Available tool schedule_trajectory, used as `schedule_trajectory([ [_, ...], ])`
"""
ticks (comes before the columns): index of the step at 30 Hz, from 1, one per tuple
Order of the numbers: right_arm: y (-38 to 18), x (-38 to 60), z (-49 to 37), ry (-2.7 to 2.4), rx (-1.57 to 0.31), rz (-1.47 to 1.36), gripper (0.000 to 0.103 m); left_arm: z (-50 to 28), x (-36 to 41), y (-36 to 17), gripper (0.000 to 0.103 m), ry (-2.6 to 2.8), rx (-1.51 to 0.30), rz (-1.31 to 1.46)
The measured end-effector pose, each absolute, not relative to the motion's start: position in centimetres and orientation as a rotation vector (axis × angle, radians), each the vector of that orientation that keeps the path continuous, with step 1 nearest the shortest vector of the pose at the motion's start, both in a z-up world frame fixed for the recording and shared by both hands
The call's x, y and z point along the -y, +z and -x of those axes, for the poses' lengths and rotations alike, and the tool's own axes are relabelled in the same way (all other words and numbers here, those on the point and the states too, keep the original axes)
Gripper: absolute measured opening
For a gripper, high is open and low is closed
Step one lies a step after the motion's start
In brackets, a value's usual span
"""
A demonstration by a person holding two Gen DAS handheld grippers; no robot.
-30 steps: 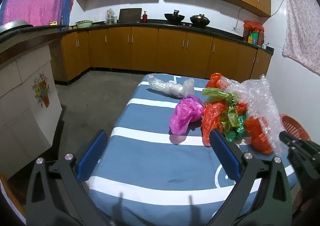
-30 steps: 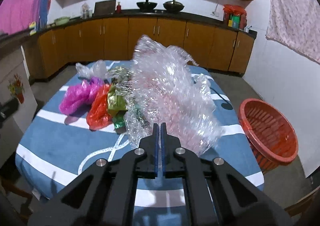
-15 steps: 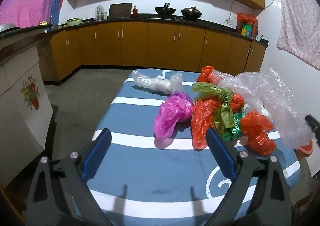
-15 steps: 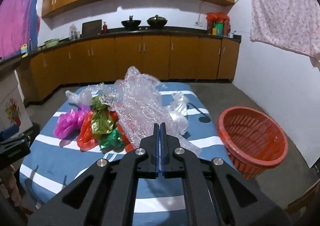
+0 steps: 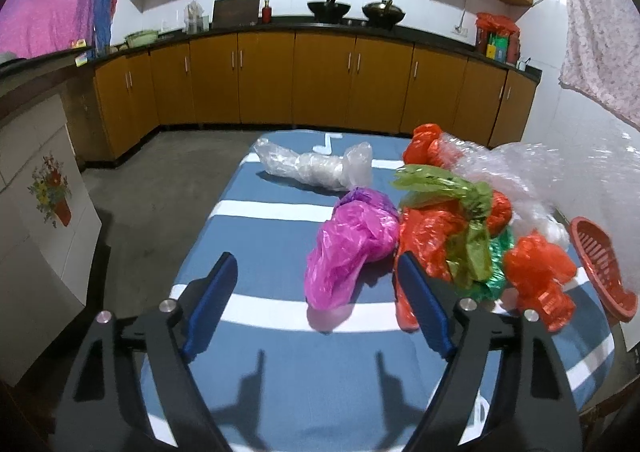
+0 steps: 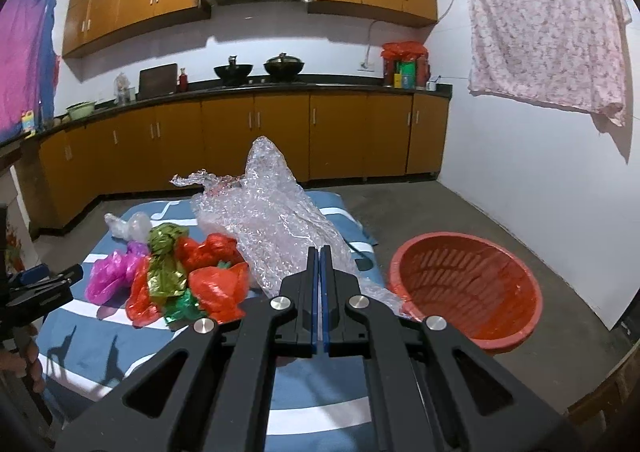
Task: Collect trash
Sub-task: 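Grasp the pink bag with the left gripper while the right gripper carries bubble wrap to the basket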
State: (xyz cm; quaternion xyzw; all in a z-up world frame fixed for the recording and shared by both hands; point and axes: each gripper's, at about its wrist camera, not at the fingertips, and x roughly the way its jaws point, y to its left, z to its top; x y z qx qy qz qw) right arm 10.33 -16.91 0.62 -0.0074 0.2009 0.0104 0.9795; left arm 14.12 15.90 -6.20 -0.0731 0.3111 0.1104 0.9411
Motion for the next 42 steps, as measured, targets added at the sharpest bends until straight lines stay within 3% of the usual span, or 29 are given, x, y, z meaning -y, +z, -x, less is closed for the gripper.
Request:
schedule_trajectory([
  [7, 0.2, 18.1, -11.0, 0.002, -0.416, -0.008, 0.002, -18.1, -17.0, -7.9, 0.077, 0.209, -0.712, 0.164],
  [15, -0.5, 18.9, -11.7, -0.011, -0.442, -0.035, 0.002, -20.0, -17.6, -9.9, 0.048, 0.122, -0.798, 0.167],
  [18, -0.6, 18.9, -11.6, -0.012, -0.443, -0.039, 0.002, -20.1, -17.1, -10.4, 0.022, 0.098, -0.817, 0.147],
  [21, -0.4, 19.0, -11.6, -0.011, -0.443, -0.037, 0.002, -19.7, -17.0, -10.5, 0.01, 0.093, -0.814, 0.161],
  [32, 0.5, 19.4, -10.6, -0.015, -0.42, -0.039, 0.002, -15.9, -17.0, -6.7, 0.007, 0.105, -0.701, 0.133],
  [42, 1.2, 21.5, -10.3, -0.074, -0.396, -0.053, 0.002, -13.5, -12.3, -0.4, 0.007, -0.01, -0.583, 0.116],
])
